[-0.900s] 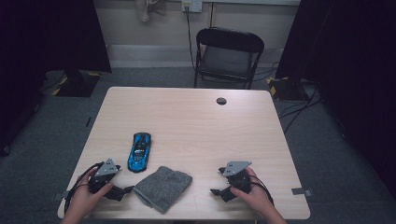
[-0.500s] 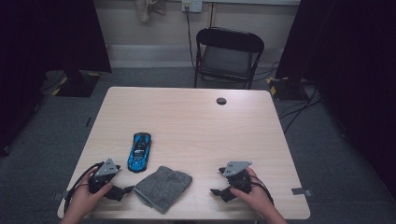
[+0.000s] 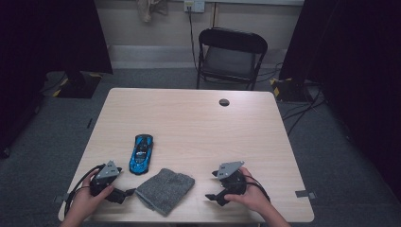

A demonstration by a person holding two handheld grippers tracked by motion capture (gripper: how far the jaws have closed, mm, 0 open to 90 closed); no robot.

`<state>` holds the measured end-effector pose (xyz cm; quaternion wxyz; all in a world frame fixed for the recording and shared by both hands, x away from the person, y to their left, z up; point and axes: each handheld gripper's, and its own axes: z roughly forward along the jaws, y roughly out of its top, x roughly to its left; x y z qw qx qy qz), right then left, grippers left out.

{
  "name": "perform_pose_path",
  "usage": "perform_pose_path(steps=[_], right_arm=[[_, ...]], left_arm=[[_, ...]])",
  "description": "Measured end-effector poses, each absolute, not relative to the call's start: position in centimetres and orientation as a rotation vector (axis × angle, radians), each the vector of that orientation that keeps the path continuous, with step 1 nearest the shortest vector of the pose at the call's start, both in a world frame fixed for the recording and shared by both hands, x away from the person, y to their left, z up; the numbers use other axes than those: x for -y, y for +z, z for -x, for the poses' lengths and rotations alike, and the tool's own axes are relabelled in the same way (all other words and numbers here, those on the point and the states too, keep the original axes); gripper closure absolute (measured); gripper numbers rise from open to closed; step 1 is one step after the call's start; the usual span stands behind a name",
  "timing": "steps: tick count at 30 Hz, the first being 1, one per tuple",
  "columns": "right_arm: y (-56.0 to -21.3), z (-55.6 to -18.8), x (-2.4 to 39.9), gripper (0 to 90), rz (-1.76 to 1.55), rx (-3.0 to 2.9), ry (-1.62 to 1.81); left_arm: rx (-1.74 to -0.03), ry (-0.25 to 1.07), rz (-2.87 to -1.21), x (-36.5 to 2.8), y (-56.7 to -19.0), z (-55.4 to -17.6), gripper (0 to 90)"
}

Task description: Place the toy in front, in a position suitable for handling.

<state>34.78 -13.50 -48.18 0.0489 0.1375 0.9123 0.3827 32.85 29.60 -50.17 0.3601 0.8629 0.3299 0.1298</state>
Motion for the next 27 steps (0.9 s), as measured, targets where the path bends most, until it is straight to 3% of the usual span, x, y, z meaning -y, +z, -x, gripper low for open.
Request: perform_pose_path(steps=[16, 27], right_arm=[[-45.6, -35.3, 5.5, 15.2, -0.201, -2.845, 1.278], [-46.9, -35.4, 2.2, 32.1, -0.180, -2.901, 1.341]], left_arm=[[-0.850, 0.335, -2.224, -29.6, -50.2, -32.9, 0.0], [-0.851, 0.335, -2.224, -29.6, -50.2, -32.8, 0.0]])
